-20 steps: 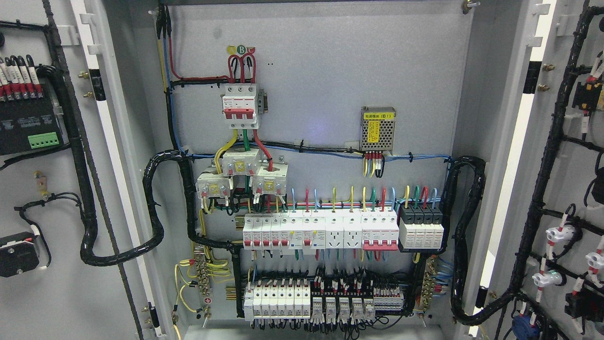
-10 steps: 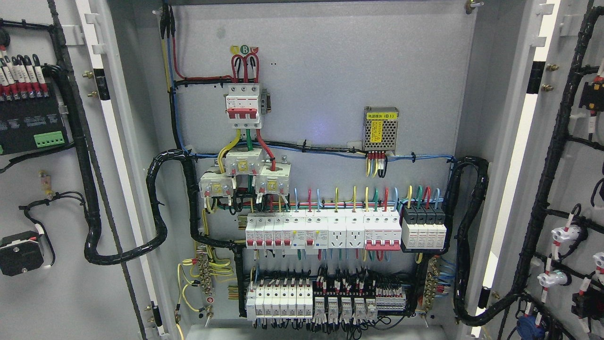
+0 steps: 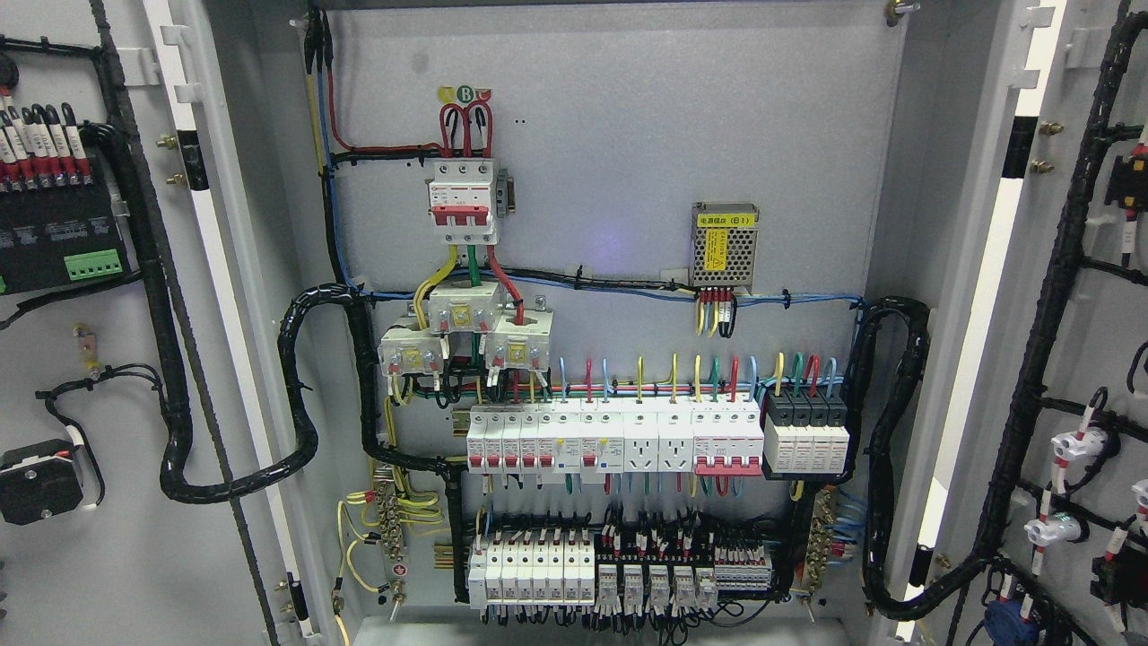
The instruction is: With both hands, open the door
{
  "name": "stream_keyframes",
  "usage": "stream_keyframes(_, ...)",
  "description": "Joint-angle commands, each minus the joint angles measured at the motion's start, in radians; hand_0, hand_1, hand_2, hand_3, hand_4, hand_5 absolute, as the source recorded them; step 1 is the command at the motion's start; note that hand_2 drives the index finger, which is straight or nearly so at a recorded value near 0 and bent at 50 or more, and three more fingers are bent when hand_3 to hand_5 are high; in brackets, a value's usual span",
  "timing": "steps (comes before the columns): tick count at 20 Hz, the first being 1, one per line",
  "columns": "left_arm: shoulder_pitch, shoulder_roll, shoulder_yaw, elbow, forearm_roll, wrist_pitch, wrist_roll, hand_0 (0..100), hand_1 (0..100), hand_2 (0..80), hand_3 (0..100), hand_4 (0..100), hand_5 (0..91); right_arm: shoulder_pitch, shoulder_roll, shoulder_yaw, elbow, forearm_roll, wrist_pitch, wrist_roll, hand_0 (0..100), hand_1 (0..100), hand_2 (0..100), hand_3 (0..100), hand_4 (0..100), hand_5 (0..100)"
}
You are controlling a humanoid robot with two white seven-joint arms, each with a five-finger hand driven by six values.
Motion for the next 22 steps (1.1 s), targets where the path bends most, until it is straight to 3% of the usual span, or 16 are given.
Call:
stream_keyframes(1,0.021,-0.001,-0.021,-0.069,0.002,-0.002,0.001,0,0,0.0,0,4,0.0,0.003,-0.012,-0.008,0.008,-0.003,-0.001,0.0,0,0,0,0,0,0)
stream_keyframes(6,0.051,0.0,-0.026,-0.115,0.017,-0.002,0.001,0,0,0.0,0,4,0.0,0.003,-0.021,-0.01,0.008,-0.017,-0.001,0.003,0,0,0,0,0,0)
stream_keyframes(10,0.074,0.0,-0.027,-0.144,0.017,-0.002,0.001,0,0,0.0,0,4,0.0,0.004,-0.023,-0.008,0.008,-0.026,-0.001,0.052,0,0,0,0,0,0)
stream_keyframes(16,0.108,-0.003,-0.027,-0.189,0.017,-0.002,0.001,0,0,0.0,0,4,0.0,0.007,-0.024,-0.008,0.021,-0.061,-0.001,0.067,0,0,0,0,0,0)
stream_keyframes(22,0.217,-0.007,-0.046,-0.282,0.019,-0.012,0.001,0,0,0.0,0,4,0.0,0.032,-0.02,0.007,-0.035,-0.058,-0.001,0.095,0,0,0,0,0,0)
